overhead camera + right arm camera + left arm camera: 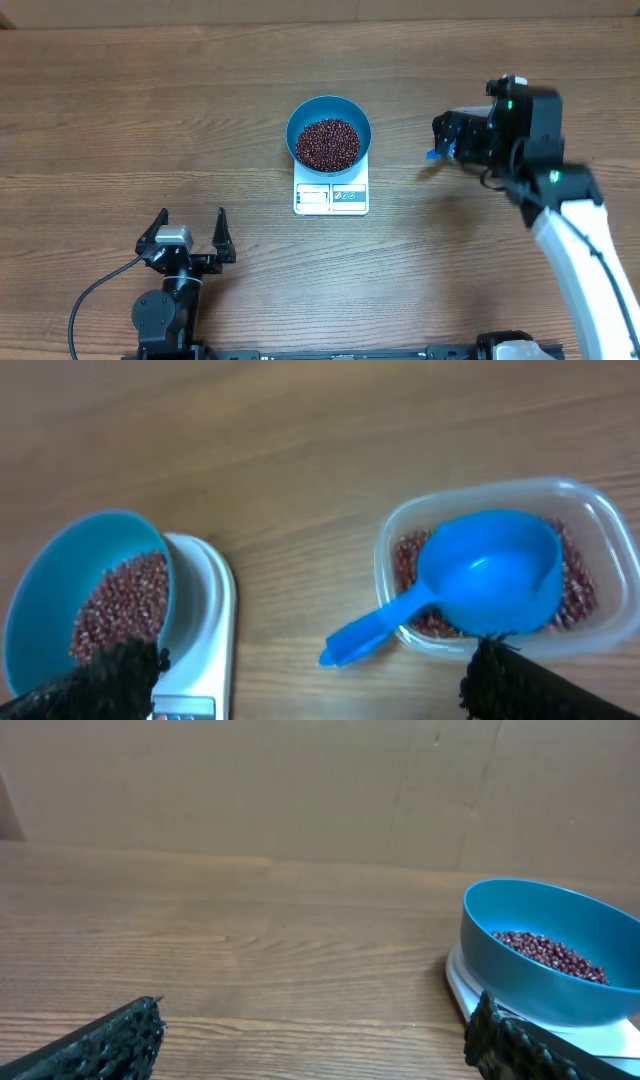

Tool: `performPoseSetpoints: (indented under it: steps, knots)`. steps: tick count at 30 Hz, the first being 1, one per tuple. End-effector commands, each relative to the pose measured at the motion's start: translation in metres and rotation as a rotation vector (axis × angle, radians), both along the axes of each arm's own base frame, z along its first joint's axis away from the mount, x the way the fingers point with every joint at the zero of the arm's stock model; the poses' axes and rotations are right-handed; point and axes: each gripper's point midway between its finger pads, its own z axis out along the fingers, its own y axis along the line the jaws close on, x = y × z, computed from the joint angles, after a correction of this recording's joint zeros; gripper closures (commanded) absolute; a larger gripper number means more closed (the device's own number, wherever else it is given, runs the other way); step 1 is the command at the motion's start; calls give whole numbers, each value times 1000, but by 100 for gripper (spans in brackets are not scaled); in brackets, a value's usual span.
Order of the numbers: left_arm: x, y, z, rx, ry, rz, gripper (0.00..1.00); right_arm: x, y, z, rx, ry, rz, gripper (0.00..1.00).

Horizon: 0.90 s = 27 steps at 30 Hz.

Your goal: Scoop item into bowl and weigh 150g on scale

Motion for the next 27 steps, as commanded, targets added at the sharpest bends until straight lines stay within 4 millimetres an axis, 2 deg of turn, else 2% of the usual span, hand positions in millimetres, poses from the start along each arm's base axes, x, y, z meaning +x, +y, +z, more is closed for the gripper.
performPoseSetpoints:
  steps: [1,5,8,12,17,27]
  knots:
    - [0,2,0,16,-5,11,0,-11,6,5,12,-140,23,0]
    - [0,2,0,17,-5,11,0,-20,10,15,41,-359,44,0]
    - [0,2,0,17,-5,11,0,-35,10,19,54,-501,50,0]
    - [0,2,0,17,-5,11,1,-60,7,14,62,-637,49,0]
    - [0,2,0,16,-5,11,0,-85,4,-3,49,-699,55,0]
    - [0,2,0,17,-4,11,0,-114,5,-15,-53,-797,110,0]
